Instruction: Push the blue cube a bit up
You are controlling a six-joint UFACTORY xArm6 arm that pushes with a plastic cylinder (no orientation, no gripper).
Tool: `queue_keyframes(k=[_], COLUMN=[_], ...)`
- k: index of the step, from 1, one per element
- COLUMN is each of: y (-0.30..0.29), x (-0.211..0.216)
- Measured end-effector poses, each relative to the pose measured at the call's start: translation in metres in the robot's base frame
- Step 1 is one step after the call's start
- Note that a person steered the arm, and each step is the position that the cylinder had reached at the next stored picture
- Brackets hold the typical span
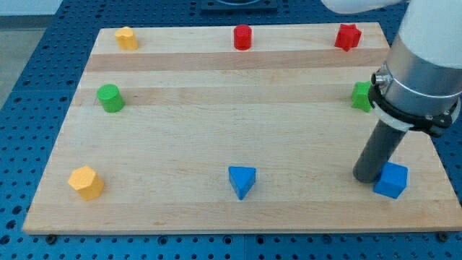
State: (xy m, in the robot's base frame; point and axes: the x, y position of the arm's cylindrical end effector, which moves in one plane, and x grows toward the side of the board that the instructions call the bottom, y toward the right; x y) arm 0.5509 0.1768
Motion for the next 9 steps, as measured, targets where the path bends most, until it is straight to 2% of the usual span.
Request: queue_keyframes(k=[2, 4, 7, 9], y=[-0.017, -0.049, 0.046, 0.07], x=[0.002, 0.049, 0.063, 0.044])
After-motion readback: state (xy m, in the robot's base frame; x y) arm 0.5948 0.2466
